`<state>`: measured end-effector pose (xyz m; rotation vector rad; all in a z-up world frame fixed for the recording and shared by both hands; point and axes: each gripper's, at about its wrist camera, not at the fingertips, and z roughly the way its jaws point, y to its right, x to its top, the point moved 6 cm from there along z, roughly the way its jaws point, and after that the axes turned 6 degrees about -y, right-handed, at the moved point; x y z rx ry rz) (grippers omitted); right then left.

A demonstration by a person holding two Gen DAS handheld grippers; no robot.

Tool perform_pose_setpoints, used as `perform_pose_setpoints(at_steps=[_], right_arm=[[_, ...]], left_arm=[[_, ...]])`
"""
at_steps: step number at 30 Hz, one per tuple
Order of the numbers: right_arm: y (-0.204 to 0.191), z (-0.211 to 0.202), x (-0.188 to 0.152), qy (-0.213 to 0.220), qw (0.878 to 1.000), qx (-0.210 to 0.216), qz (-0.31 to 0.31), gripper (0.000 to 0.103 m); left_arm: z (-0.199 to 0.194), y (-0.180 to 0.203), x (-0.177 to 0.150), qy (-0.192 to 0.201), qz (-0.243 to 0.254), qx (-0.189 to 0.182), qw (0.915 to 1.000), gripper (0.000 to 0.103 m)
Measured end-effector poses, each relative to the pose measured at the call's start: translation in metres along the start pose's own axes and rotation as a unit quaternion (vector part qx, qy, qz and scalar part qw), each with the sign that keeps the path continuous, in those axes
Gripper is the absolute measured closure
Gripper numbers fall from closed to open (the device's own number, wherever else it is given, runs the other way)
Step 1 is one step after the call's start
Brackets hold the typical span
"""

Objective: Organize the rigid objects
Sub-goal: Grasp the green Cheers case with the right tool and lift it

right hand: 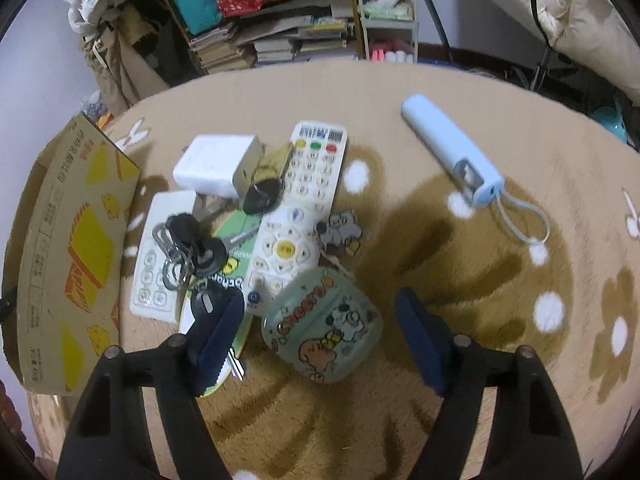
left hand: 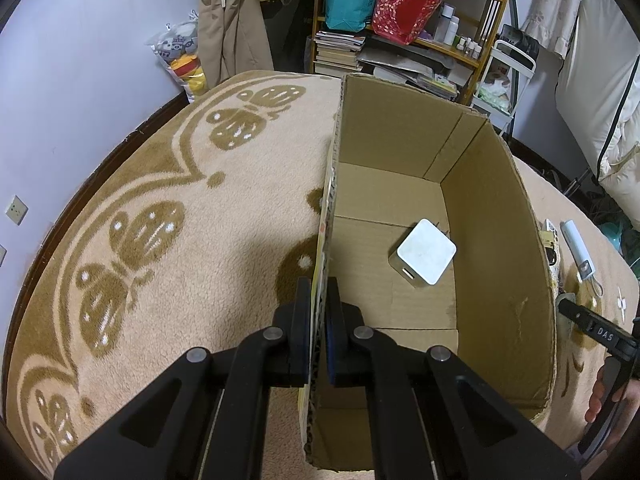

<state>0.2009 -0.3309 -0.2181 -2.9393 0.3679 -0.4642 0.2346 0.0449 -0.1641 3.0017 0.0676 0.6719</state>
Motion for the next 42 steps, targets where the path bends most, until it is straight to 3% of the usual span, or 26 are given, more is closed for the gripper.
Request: perform_pose_setpoints(at_steps=[2,14,24,33,42], right_arm=[[0.001,0.005,-0.003,-0.009,1.000,-0.007,0.004,0.035],[0.001,-0.019,0.000,0.031,0.999,-0.018,0.017,0.035],[-0.026,-0.041,0.017,0.074,0.997,-0.019,-0.009,0.035],[-0.072,-0.074,0.041,0.113,0.992,0.013,-0.056,0.035],[-0.144,-0.115,0.062,0.162,0.978,0.056,-0.123,0.035]], left_arm=[[0.000,0.000,0.000,0.000,0.000,0.000,1.0000,0.098],[0.000,0.000,-0.001,0.001,-0.003,-0.002,1.0000,0.098],[0.000,0.000,0.000,0.001,0.003,0.003,1.0000,0.098],[0.002,0.001,0.001,-0.001,0.004,0.007,1.0000,0.098],[0.003,0.002,0.001,-0.001,0.003,0.005,1.0000,0.098]])
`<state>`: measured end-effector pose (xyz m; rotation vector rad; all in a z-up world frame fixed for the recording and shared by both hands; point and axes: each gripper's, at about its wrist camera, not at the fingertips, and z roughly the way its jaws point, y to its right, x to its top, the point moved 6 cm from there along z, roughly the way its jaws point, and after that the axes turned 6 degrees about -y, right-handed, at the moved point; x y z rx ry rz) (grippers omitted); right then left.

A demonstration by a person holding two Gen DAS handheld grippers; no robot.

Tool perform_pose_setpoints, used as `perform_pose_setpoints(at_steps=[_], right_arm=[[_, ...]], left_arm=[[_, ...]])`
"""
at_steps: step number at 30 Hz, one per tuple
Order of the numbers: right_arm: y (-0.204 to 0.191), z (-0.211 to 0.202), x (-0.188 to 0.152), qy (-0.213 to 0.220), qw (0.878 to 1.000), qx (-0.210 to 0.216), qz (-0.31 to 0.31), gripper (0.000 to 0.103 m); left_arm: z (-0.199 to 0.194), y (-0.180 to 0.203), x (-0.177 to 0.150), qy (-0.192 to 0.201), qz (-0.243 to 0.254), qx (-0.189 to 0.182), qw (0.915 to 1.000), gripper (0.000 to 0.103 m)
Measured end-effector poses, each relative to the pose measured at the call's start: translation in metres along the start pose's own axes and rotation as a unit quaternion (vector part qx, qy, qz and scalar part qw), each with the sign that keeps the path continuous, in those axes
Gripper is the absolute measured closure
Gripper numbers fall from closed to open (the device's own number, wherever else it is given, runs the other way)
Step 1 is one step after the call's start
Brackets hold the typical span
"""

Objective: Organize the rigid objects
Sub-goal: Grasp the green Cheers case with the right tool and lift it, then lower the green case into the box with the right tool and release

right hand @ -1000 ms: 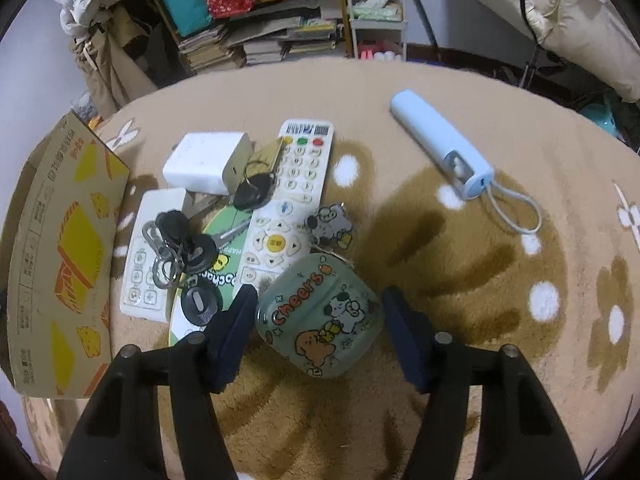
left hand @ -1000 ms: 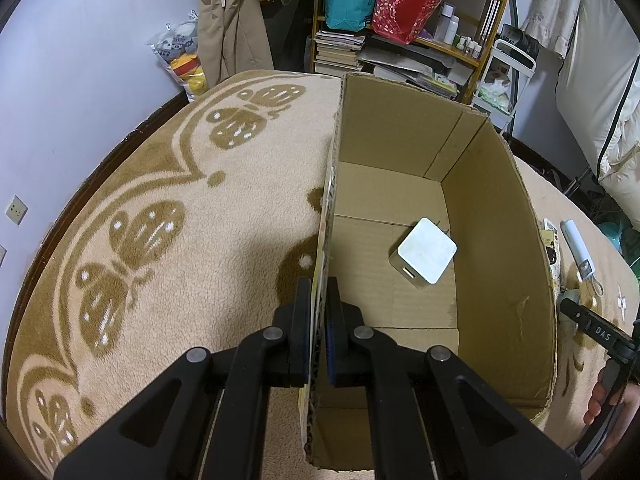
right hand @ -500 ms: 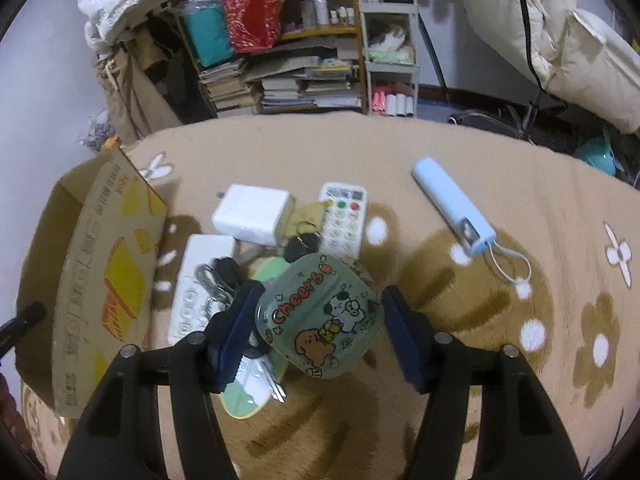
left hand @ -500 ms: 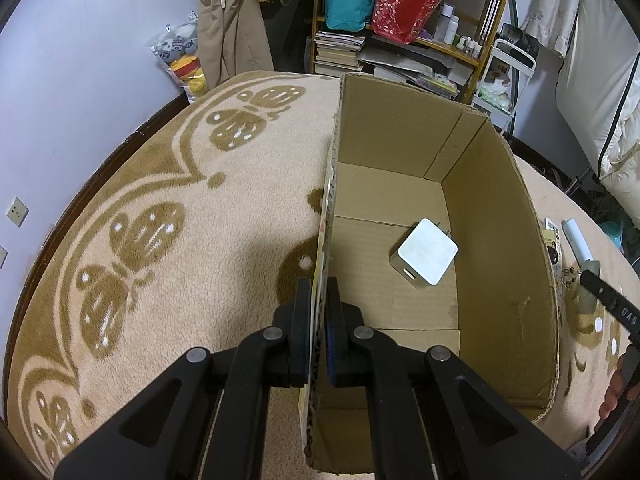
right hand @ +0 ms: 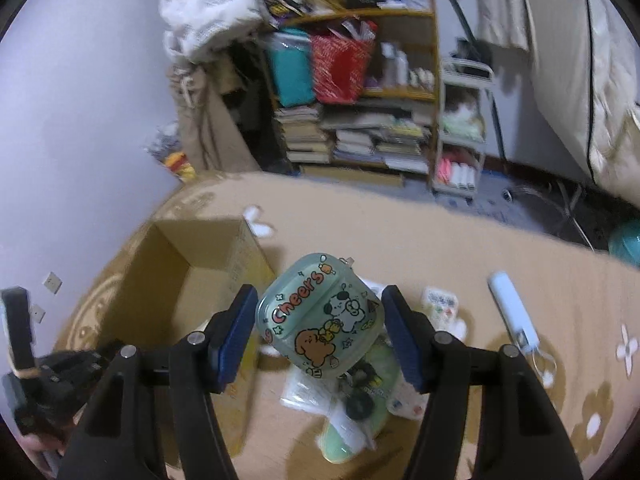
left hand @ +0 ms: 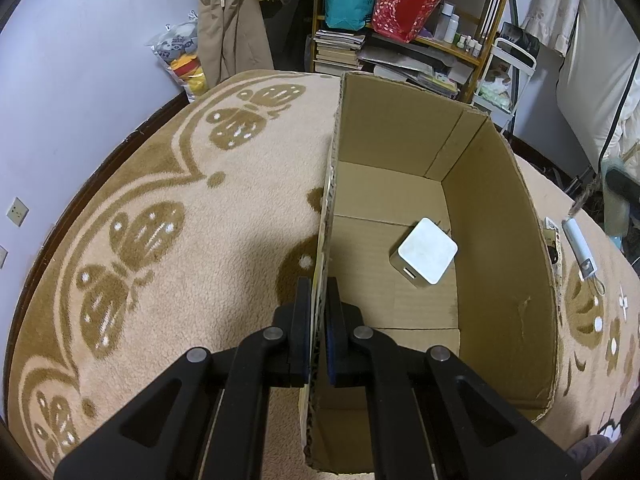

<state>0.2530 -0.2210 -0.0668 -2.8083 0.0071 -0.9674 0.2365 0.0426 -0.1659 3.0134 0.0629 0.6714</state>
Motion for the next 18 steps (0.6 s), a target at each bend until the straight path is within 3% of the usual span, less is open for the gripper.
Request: perform_pose_setpoints(at_steps=[10,18], right_arm=[[-0.062,-0.002,0.018,0.016,0.998,0.049,-0.026,0.035],[-0.097,0.023,0.000,-0.018,0.995,0.080,-0.050,0.035]], left_arm=[[0.000,0.000,0.000,0.000,-0.002,-0.004,1.0000,0.098],[-0.001,0.000,-0.001,0.004,-0.001,0.000,1.0000,0.098]])
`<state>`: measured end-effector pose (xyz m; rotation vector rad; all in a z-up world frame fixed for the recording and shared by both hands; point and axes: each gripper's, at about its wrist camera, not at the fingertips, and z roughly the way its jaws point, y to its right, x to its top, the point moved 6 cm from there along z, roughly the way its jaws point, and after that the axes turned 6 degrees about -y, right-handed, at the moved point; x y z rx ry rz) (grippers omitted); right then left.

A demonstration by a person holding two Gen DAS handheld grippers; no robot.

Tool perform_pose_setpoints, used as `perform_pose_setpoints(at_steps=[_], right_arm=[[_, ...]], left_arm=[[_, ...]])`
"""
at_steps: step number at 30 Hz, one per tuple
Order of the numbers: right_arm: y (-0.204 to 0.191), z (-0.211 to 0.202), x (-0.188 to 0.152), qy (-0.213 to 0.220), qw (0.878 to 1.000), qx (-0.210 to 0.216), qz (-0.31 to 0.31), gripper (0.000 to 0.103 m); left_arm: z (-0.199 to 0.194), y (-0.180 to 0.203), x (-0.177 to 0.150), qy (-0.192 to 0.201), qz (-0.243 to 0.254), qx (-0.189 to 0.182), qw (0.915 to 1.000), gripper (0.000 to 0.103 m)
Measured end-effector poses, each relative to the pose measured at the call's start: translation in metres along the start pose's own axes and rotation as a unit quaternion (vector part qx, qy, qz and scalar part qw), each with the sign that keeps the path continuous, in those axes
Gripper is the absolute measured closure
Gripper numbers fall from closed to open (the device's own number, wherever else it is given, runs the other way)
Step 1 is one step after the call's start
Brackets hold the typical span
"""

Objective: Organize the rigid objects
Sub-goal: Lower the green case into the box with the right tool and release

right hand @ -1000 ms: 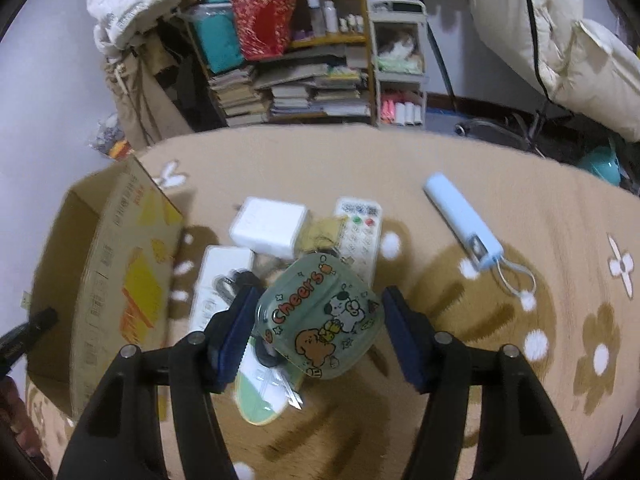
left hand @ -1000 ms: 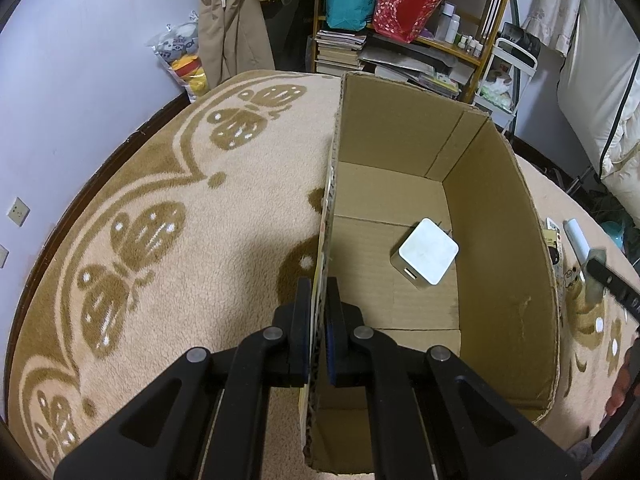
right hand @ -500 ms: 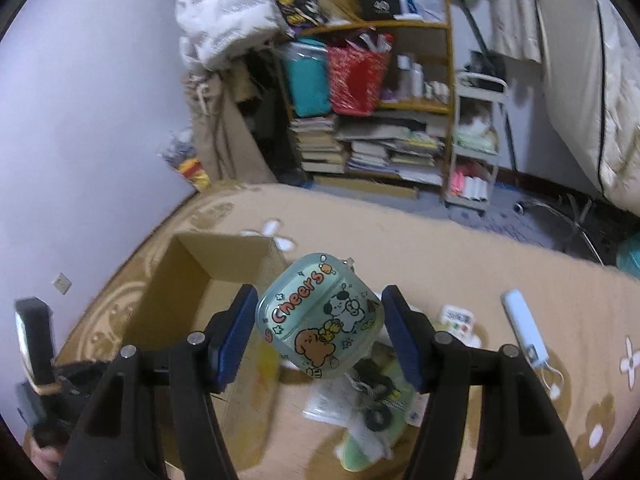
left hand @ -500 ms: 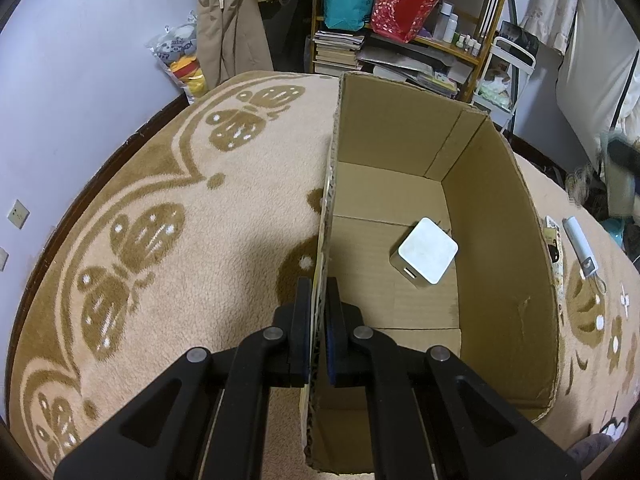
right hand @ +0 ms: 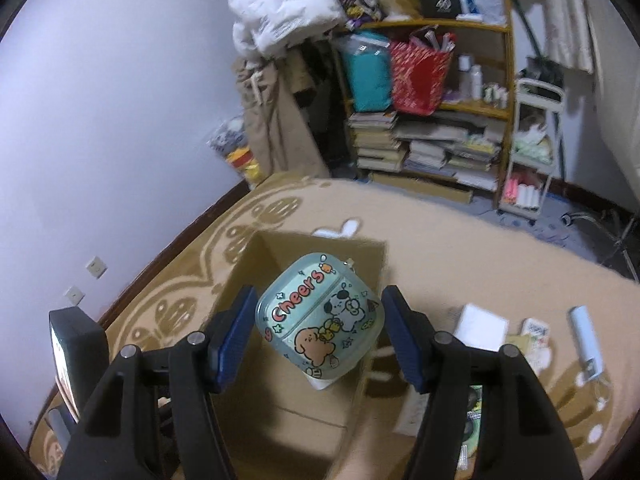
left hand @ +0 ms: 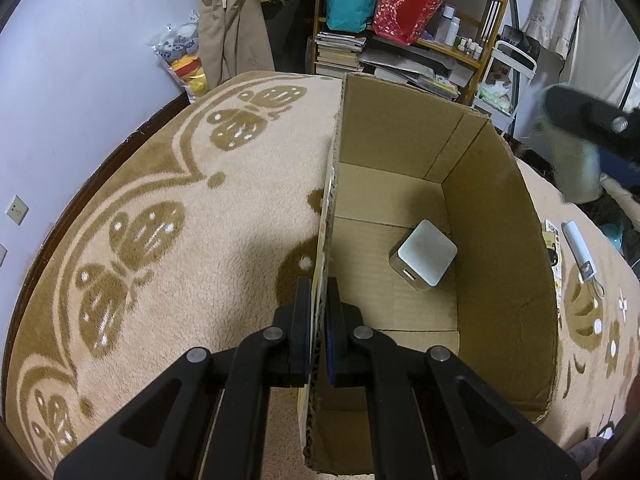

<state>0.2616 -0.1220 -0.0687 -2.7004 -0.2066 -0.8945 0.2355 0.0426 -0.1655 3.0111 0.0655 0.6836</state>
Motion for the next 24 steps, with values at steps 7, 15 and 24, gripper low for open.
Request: perform_pose_setpoints(at_steps=[7,15,24], right_arm=[[-0.011,0.027,-0.026,-0.039,0.999,-0.007,-0.037,0.035],[-0.009,0.025,-0.026,-0.031,0.998,-0.007,-0.050,0.035],[0.022,-0.003,-0.009,0.006,0.999,-0.037,-0.039,0.012]], left_arm=[[-0.001,-0.001,0.000,0.001,-0.005,-0.006,1.0000,0.098],[-0.001,-0.005,0.001,0.004,-0.024,-0.014,0.9996,0.097],[-0.001,-0.006,0.002,0.006,-0.020,-0.009,0.9997,0.097]])
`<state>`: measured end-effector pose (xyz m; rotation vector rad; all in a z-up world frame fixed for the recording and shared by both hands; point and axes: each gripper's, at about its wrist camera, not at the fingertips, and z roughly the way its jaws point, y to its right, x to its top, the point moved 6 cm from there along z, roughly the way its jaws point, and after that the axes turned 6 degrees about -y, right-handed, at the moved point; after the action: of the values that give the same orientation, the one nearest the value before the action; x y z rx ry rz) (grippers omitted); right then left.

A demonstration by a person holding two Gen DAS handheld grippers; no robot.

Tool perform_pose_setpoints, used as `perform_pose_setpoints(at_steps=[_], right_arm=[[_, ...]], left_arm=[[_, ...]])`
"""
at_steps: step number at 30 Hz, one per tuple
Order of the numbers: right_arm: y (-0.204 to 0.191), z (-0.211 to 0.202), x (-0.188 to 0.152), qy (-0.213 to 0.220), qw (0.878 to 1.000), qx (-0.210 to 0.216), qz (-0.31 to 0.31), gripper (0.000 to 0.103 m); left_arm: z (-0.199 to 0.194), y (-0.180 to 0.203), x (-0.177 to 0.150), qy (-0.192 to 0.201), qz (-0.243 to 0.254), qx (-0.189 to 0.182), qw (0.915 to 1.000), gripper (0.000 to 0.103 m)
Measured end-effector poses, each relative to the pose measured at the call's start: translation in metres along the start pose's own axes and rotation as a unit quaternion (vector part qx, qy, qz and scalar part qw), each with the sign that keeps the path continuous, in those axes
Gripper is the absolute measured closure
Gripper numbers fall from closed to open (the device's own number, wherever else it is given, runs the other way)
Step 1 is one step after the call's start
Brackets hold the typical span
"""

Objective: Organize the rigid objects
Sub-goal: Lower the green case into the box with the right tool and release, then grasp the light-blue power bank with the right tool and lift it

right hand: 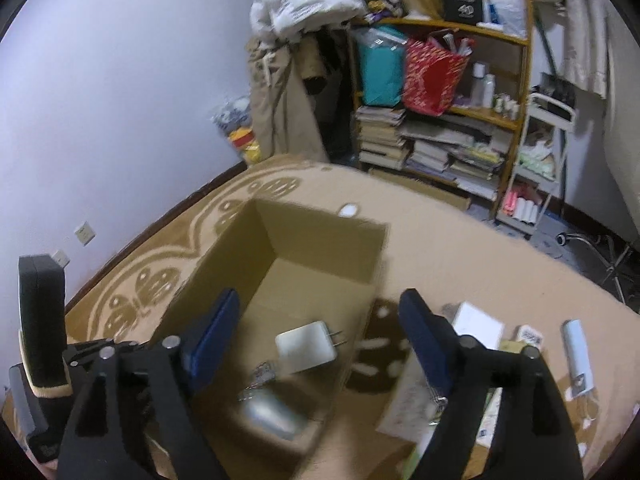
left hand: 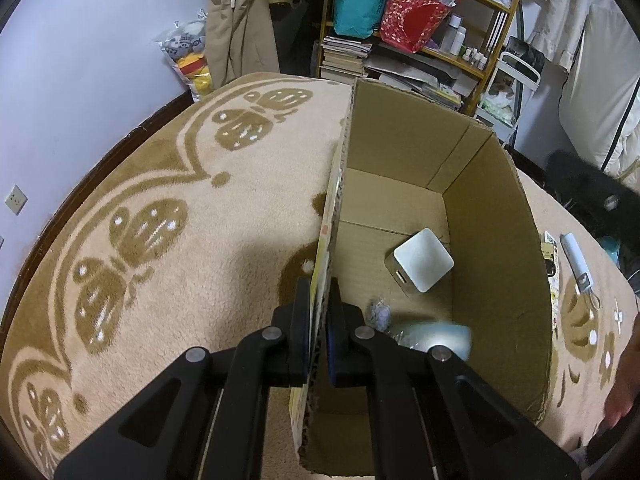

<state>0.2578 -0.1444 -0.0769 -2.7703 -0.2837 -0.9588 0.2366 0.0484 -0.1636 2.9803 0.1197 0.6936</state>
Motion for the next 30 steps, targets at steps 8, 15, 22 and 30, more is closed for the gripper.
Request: perform_pose_setpoints(at_steps=[8,15,22,30], right_arm=[[0.082,-0.014,0.001,0.009,0.997,-0.070,0.034,0.000],[0.159,-0.015,-0.012,-0.007,0.990,-0.128,0.063,0.000],[0.224,-0.011,-0.035,-0.037,0.981,-0.168,0.091,0.000],[0.281,0.013,-0.067,-0.068,0.972,-0.156,0.164,0.022]], left_arm=[[0.000,0.000,0.000,-0.001,0.001,0.003,1.0000,0.097],[-0.001,0.000,0.000,-0.001,0.002,0.003,1.0000,0.097],[-0.001,-0.002,0.001,0.000,0.002,0.006,1.0000,0.097],[-0.001,-0.003,0.000,0.002,0.008,0.015,0.9999,0.096]])
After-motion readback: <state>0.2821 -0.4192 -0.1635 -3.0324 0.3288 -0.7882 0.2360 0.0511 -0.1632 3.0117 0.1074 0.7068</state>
